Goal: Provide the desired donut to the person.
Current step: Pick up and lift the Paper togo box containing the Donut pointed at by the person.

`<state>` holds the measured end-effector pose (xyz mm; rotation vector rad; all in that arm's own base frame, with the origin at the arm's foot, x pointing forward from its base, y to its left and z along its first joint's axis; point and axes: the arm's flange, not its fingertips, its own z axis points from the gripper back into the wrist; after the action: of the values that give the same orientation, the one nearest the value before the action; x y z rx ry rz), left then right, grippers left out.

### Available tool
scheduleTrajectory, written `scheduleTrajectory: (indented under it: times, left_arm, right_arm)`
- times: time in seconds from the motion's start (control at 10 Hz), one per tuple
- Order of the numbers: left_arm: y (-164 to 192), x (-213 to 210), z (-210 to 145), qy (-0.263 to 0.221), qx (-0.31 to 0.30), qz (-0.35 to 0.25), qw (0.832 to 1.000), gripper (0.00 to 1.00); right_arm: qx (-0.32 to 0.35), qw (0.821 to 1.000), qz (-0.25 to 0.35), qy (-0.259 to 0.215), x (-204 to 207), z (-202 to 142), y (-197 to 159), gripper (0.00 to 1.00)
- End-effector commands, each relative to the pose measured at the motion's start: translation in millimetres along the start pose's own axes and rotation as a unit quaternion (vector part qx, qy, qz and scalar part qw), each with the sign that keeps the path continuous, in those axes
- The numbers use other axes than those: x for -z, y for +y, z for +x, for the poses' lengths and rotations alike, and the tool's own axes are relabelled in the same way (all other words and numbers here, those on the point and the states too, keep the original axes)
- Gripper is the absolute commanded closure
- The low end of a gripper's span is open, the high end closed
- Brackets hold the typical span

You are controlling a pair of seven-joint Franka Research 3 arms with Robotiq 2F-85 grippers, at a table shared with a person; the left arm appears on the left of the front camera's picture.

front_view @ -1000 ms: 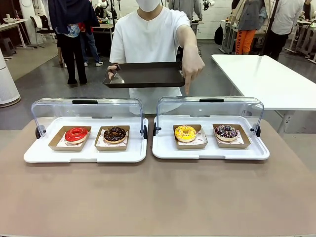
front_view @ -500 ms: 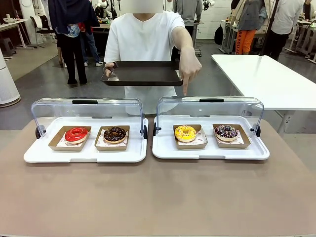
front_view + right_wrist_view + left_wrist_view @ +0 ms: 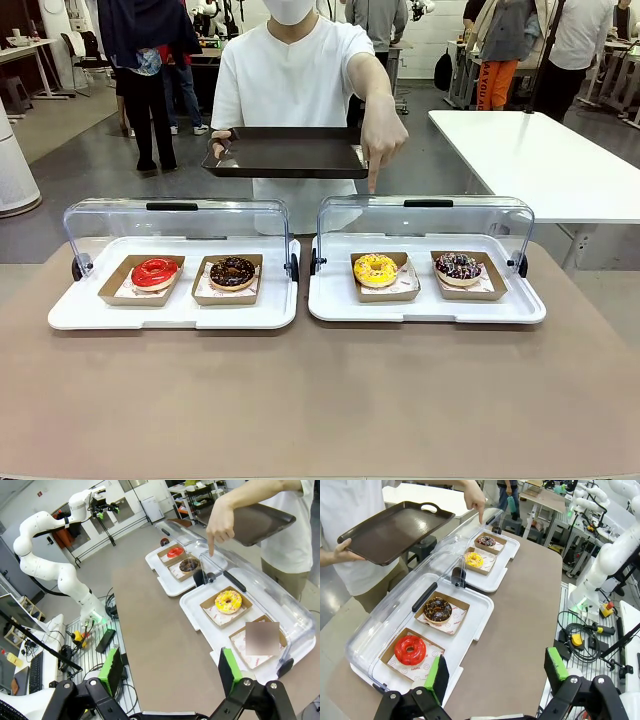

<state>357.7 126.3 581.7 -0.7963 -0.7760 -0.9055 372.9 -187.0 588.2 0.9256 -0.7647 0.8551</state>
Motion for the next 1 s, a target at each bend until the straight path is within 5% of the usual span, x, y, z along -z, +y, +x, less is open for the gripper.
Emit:
scheduleTrajectory:
  times: [0.0, 0.4, 0.9]
  left_arm:
    - [0.4, -0.1, 0.5, -0.006, 0.003, -0.003, 1.0, 0.0]
    - [0.4, -0.1, 0.5, -0.006, 0.003, -0.003, 1.0, 0.0]
    - [0.4, -0.1, 0.5, -0.006, 0.003, -0.003, 1.0, 0.0]
  right_arm:
    - [-0.02, 0.998, -0.001, 0.06, 23.3, 14.8, 14.8, 0.0]
    - [-0.058, 0.971, -0.036, 0.228, 169.7, 56.3, 45.4, 0.0]
    - [-0.114, 0.913, -0.087, 0.381, 309.8, 11.8, 37.3, 0.0]
